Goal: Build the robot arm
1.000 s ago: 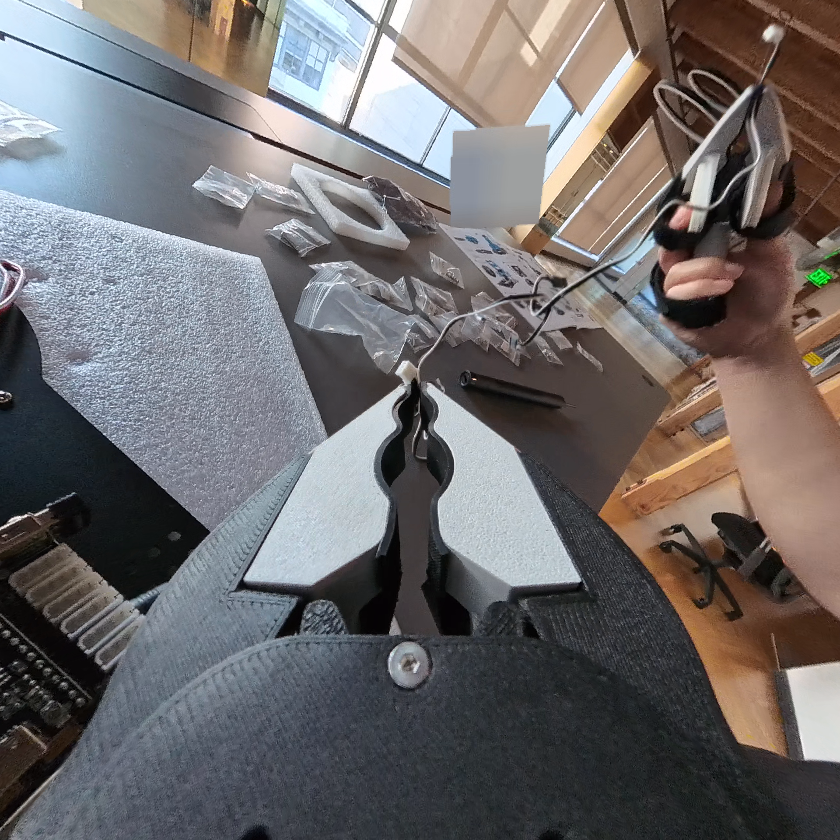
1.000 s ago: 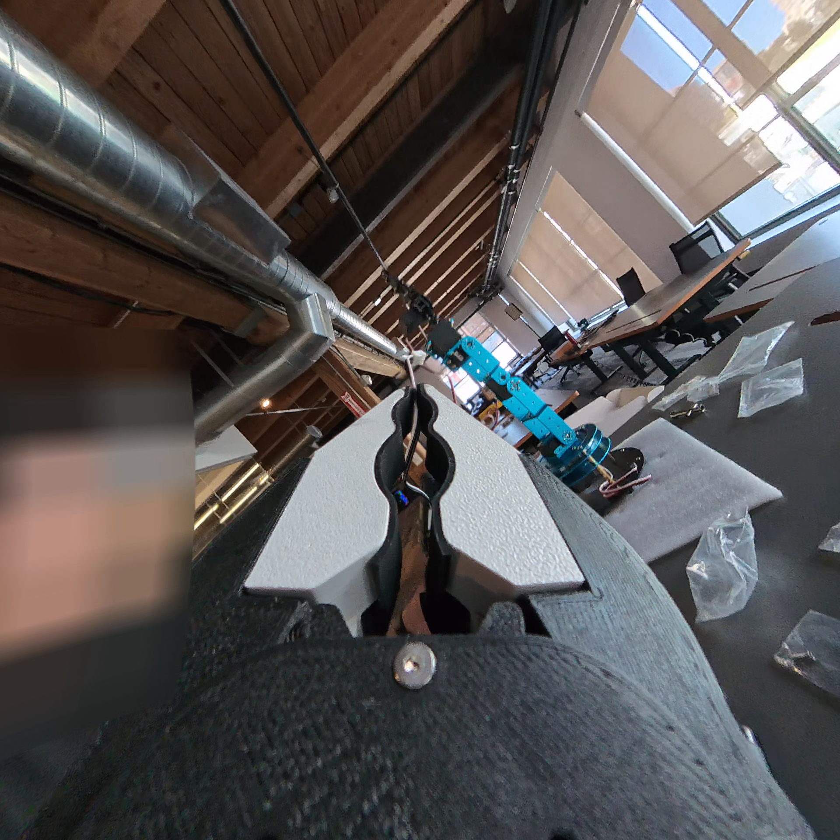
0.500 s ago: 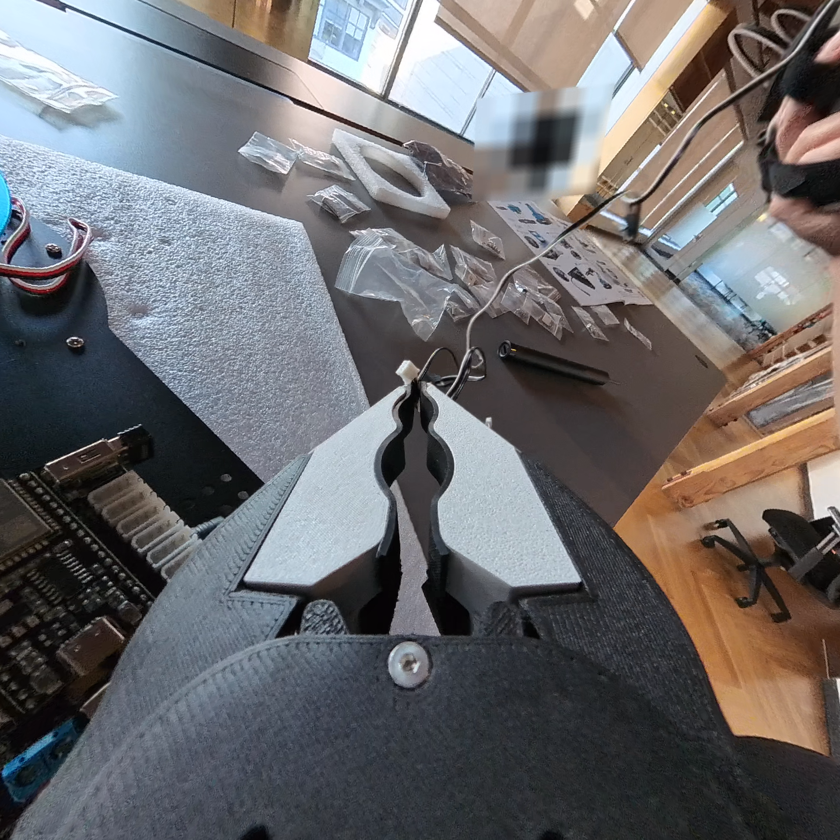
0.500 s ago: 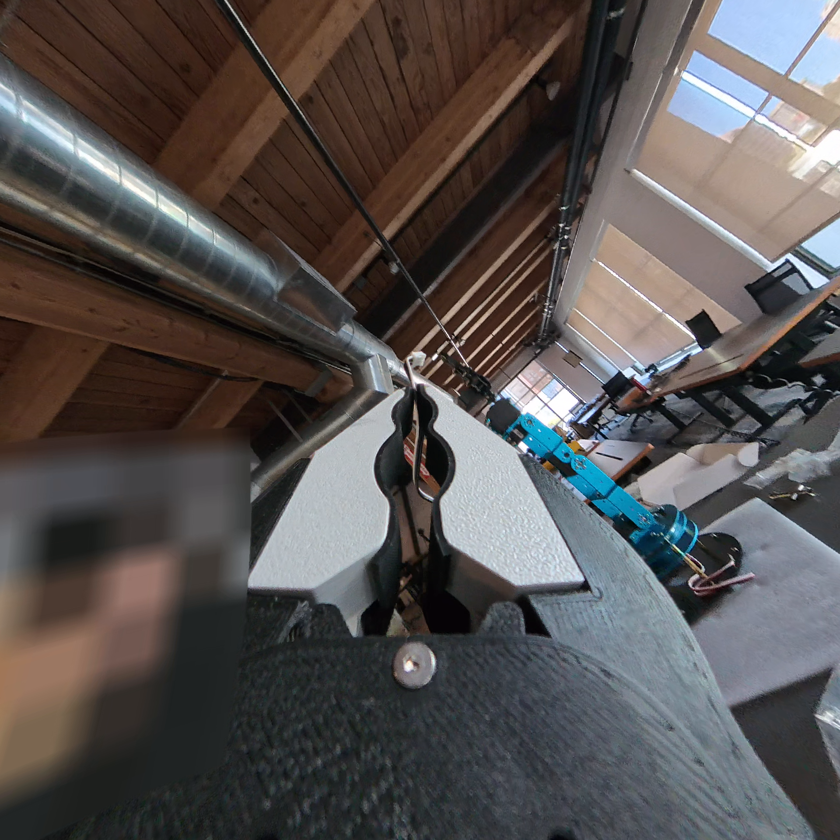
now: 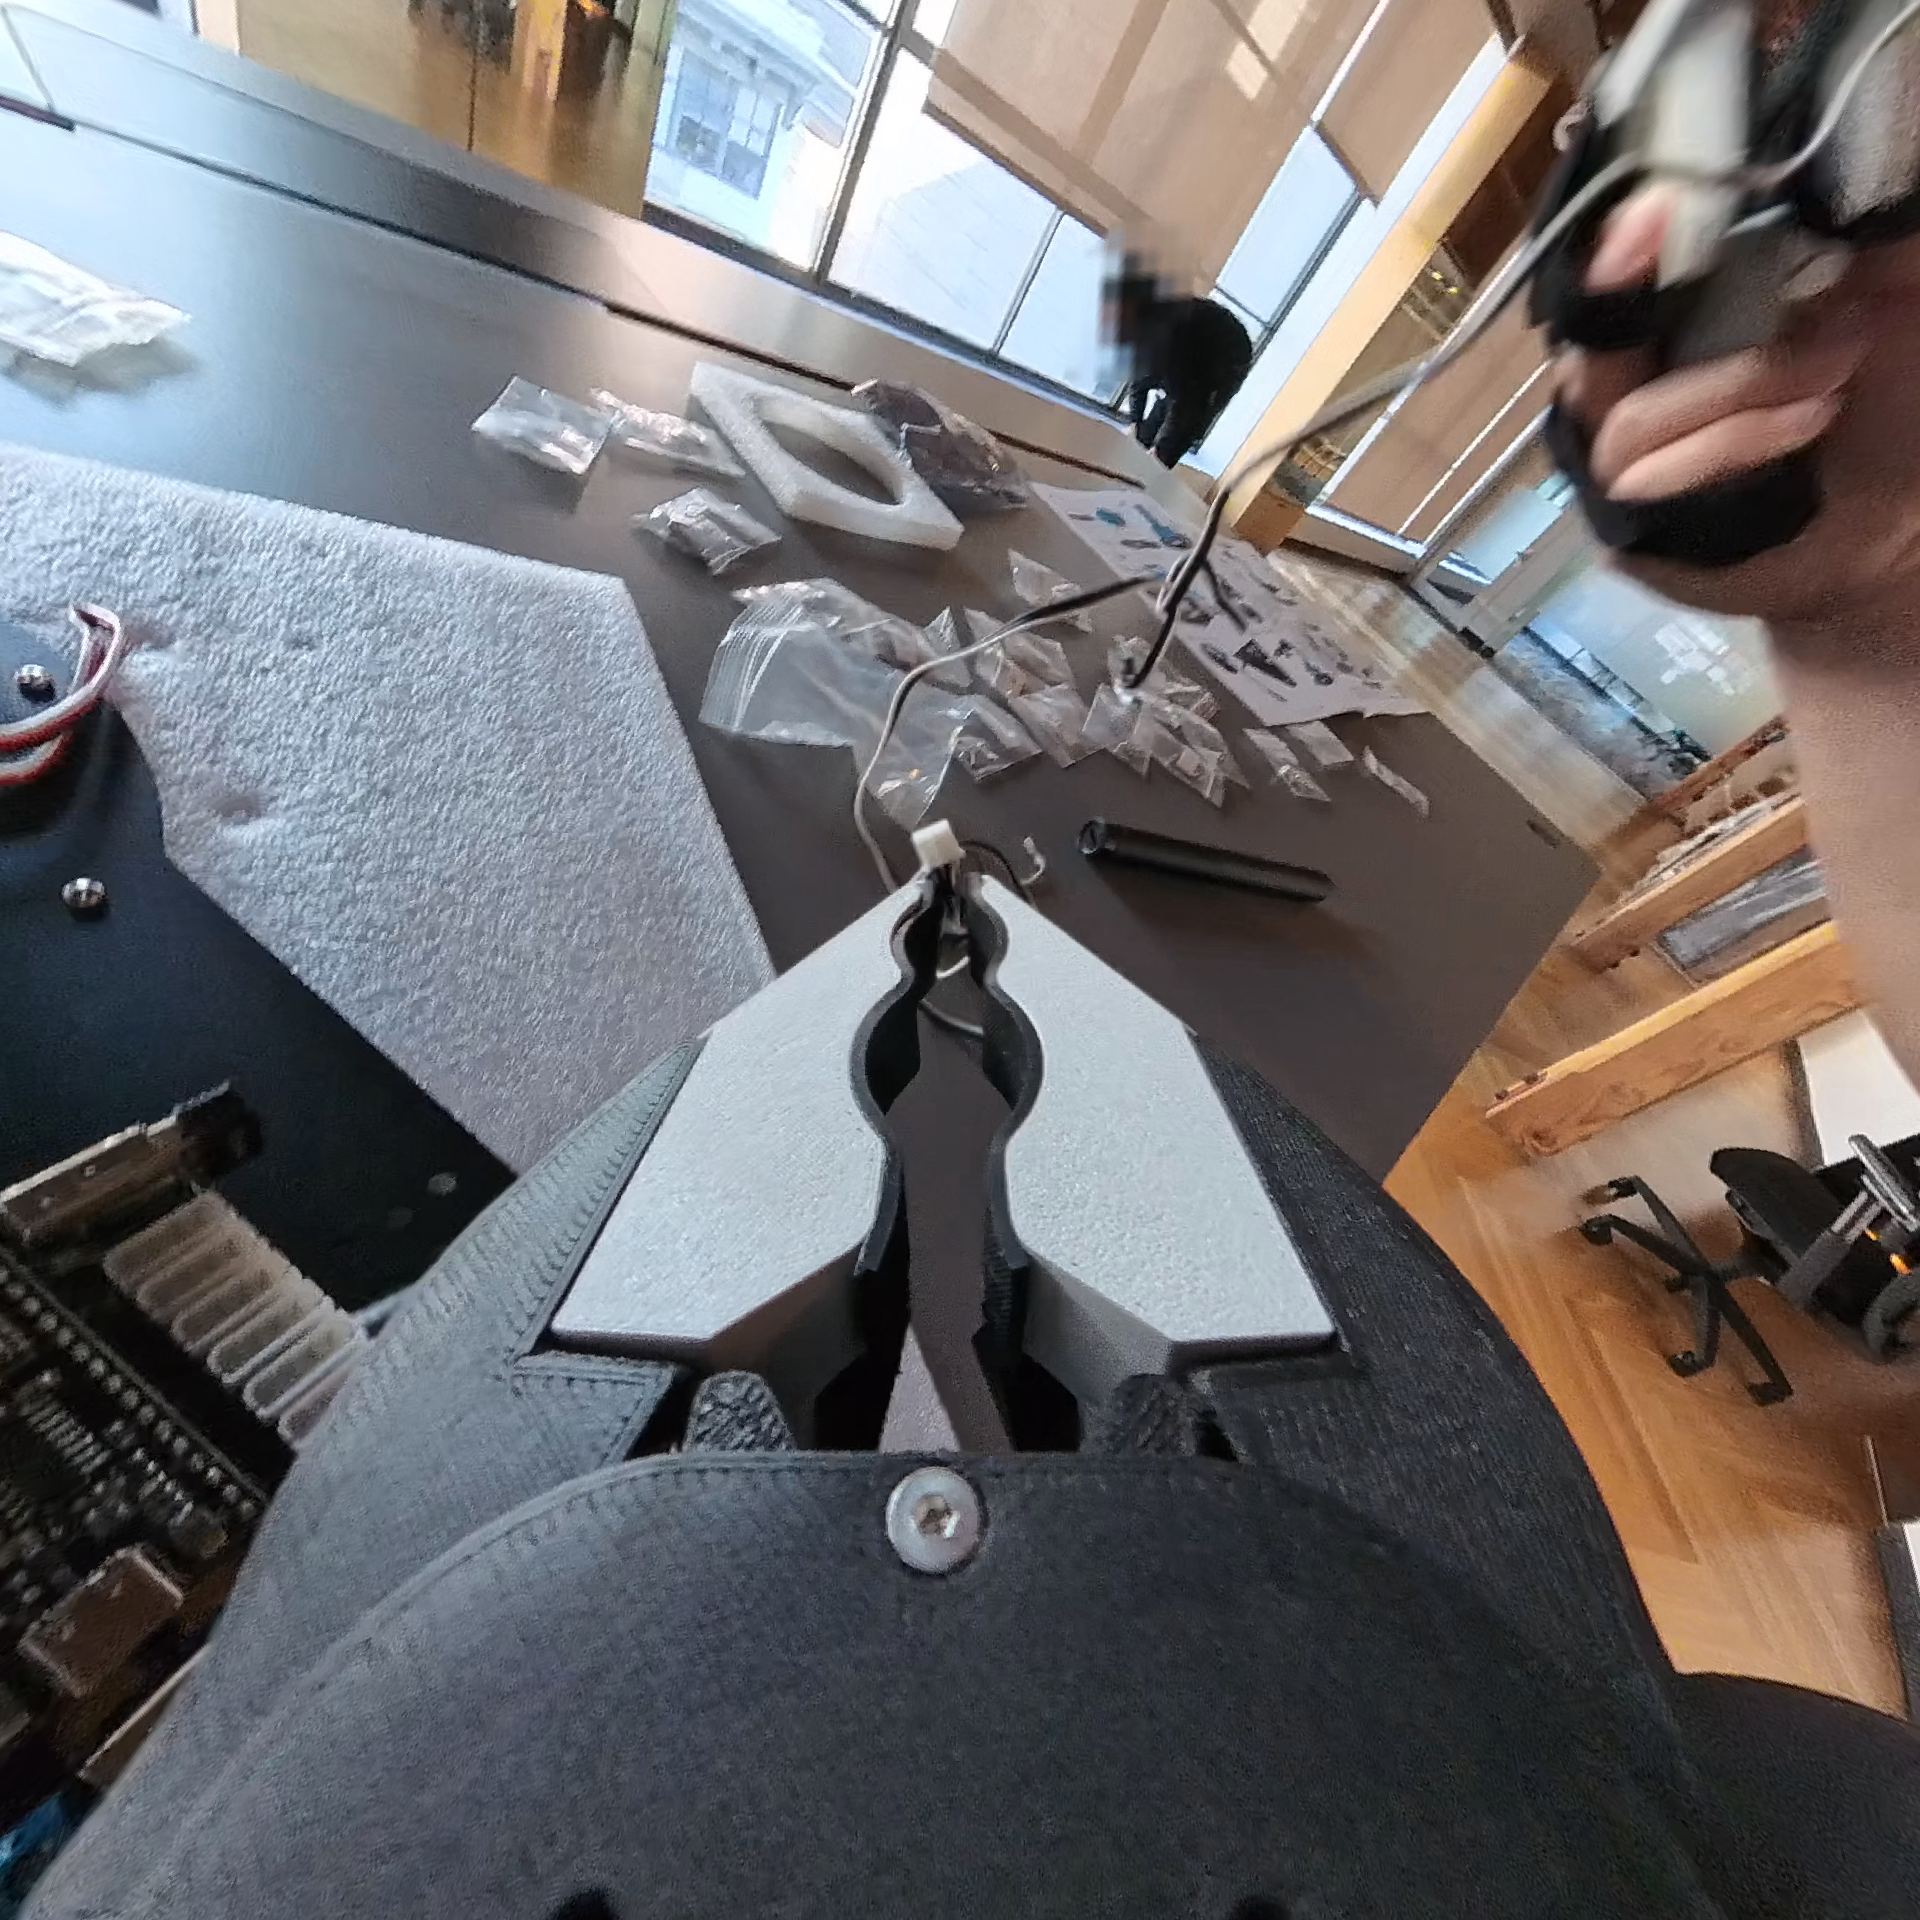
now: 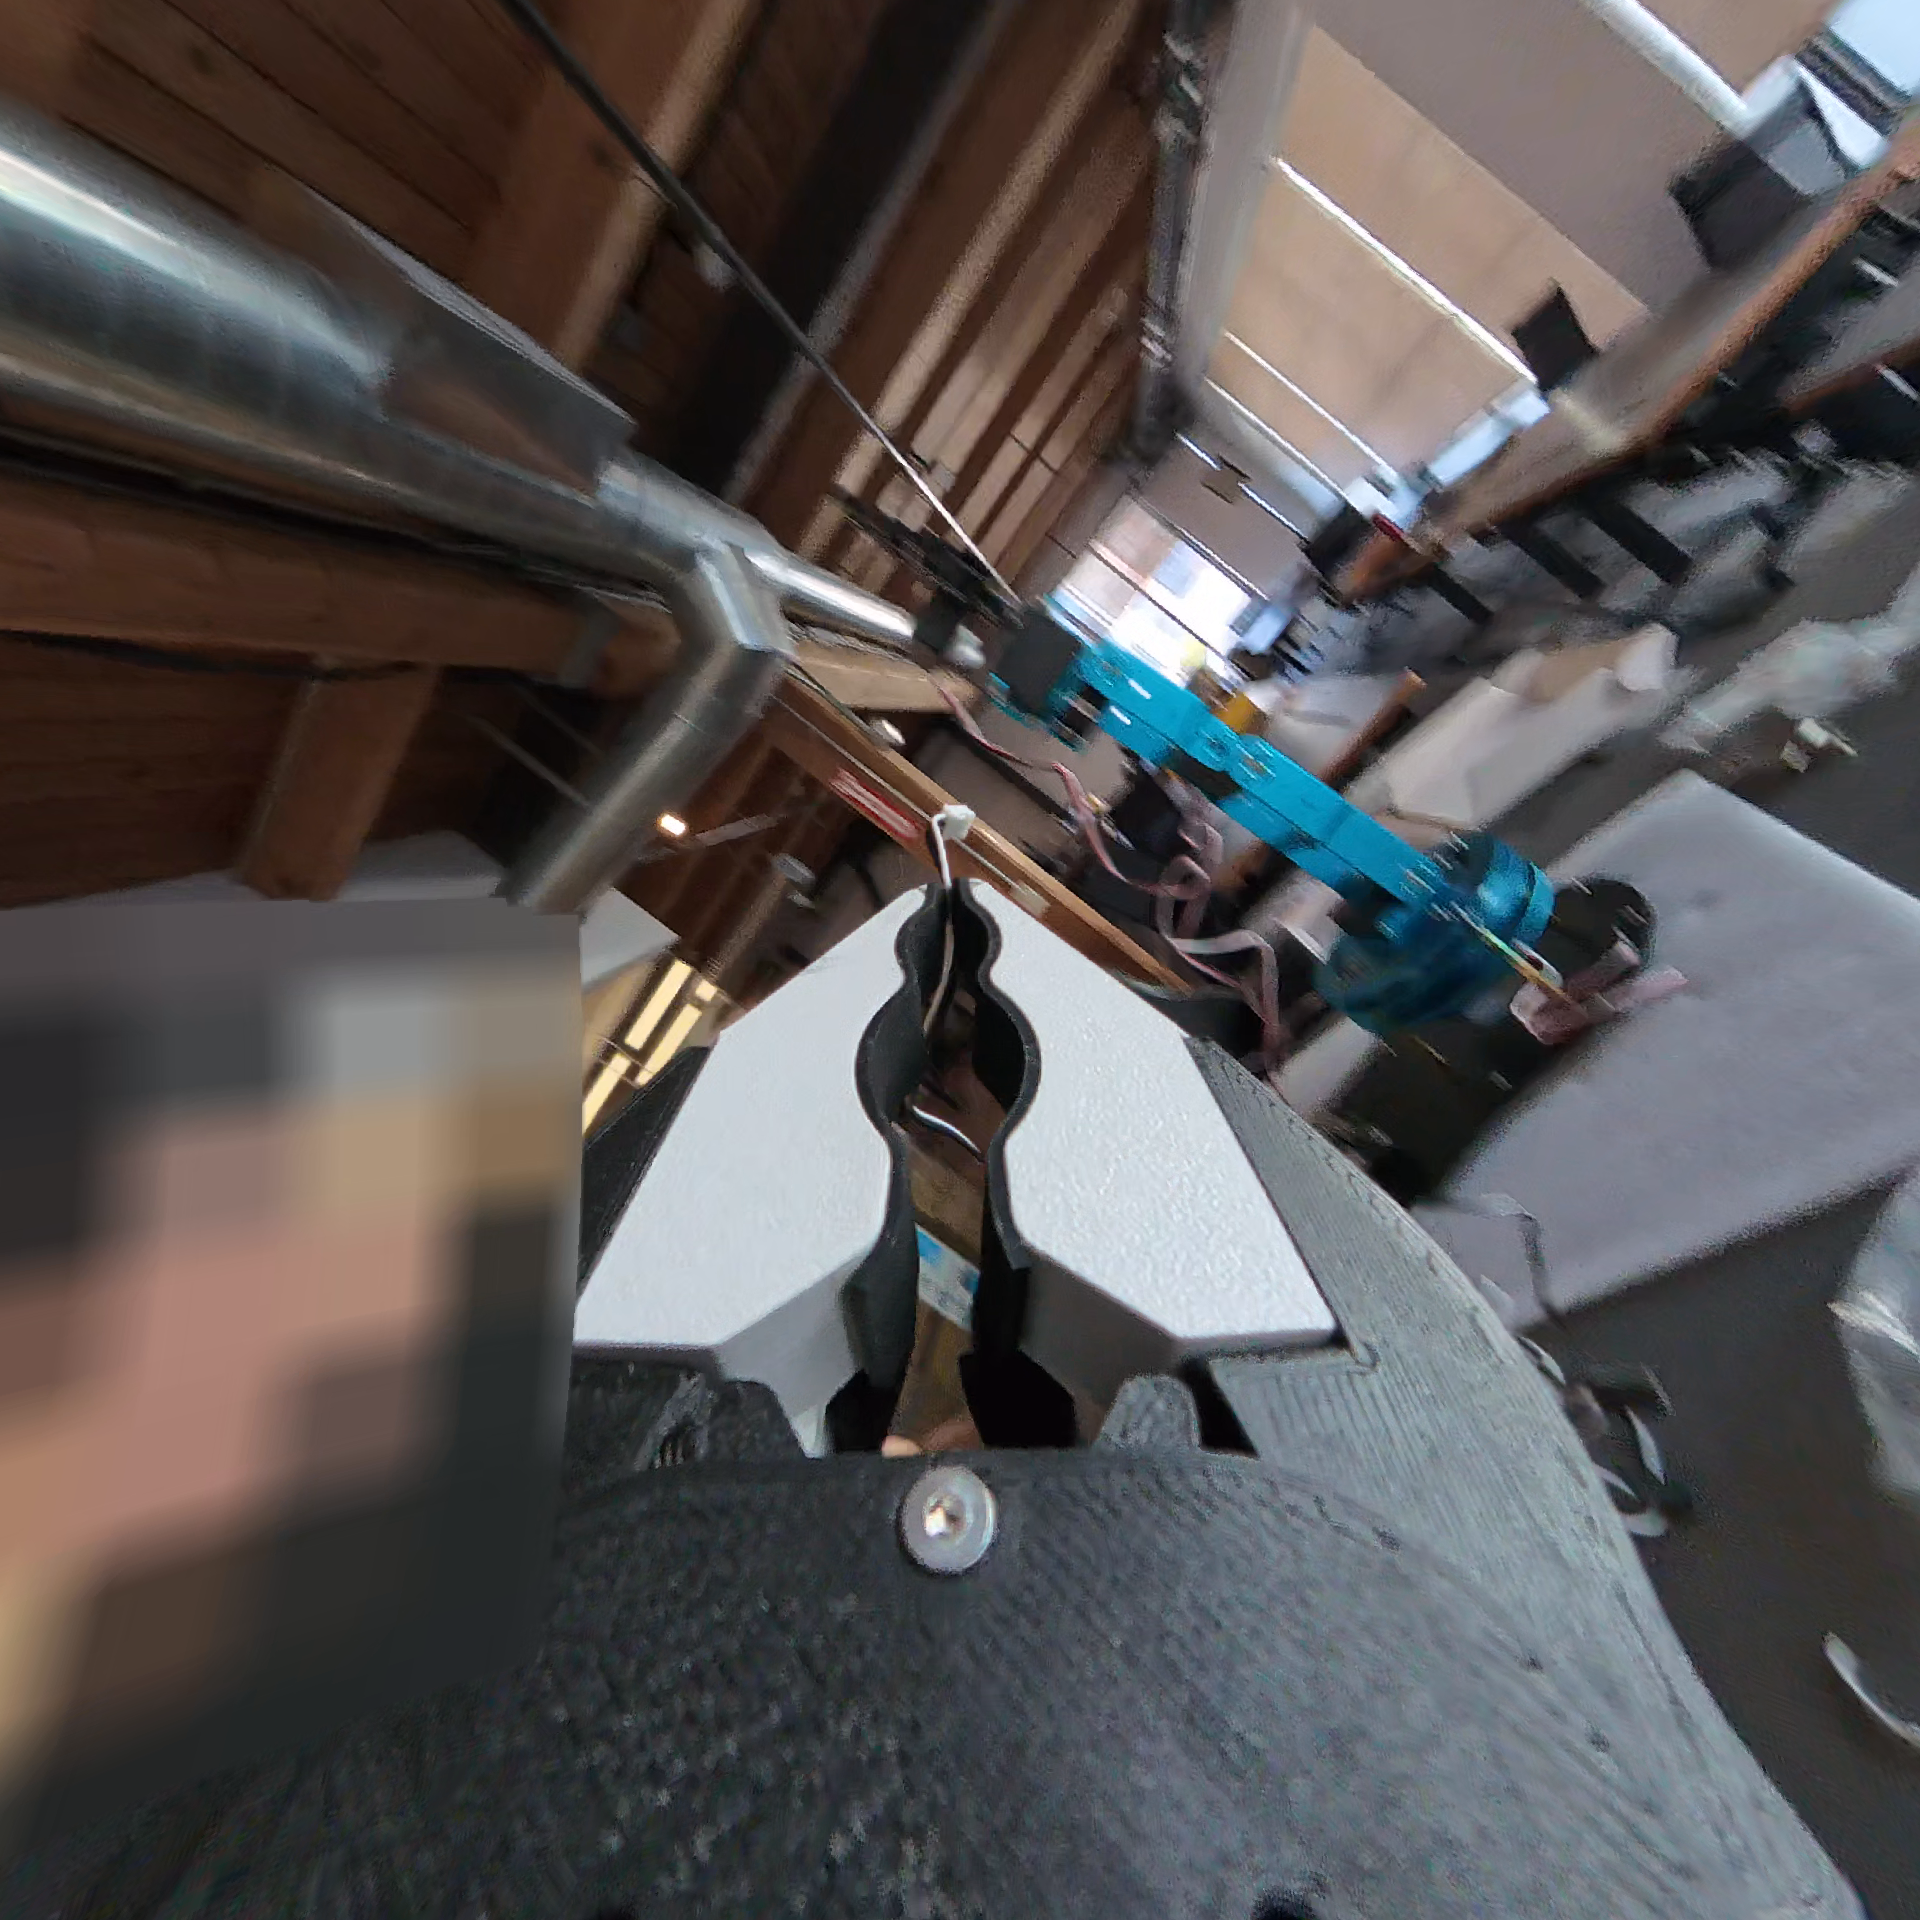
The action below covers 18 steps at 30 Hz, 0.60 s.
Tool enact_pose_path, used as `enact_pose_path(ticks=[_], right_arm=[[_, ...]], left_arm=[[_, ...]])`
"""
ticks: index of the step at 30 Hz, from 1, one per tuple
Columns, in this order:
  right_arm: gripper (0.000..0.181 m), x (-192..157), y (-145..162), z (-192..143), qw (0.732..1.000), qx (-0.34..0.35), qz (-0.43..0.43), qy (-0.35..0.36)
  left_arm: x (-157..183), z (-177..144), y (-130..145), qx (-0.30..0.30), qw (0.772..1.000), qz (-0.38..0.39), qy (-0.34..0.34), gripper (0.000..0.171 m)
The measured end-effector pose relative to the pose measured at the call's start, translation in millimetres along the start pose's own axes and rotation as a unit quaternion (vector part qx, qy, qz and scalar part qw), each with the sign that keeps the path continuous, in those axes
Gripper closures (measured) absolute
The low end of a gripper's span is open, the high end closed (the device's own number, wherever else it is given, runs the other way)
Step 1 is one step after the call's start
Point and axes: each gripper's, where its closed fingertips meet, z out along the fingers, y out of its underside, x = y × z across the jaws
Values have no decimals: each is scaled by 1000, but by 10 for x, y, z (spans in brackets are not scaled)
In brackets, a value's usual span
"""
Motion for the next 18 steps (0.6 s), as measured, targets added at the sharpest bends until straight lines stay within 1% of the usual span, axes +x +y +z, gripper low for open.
enact_pose_path(ticks=[1,3,4,6,7,9,12,14,16,18], right_arm=[[181,131,121,55,999,-24,1,22],[181,212,285,164,998,-48,24,16],[181,204,332,212,998,-52,35,5],[181,186,414,280,997,-68,31,-4],[181,200,457,299,997,-81,18,3],[181,231,512,316,995,-101,-7,17],[181,175,564,329,992,-125,-10,6],[181,158,562,333,991,-131,-19,10],[181,151,577,335,990,-140,-24,14],[181,147,598,334,989,-146,-24,13]], left_arm=[[44,-11,-61,6,1000,6,9,161],[146,-50,-212,18,999,31,27,139],[205,-71,-293,22,998,49,36,134],[325,-90,-421,16,995,89,53,127],[409,-85,-460,7,991,113,69,127],[569,-40,-456,-22,980,170,105,135],[582,145,-287,-97,957,252,111,133],[610,269,-191,-122,950,262,120,131],[595,386,-206,-113,956,248,113,132],[676,471,-251,-89,961,225,133,132]])
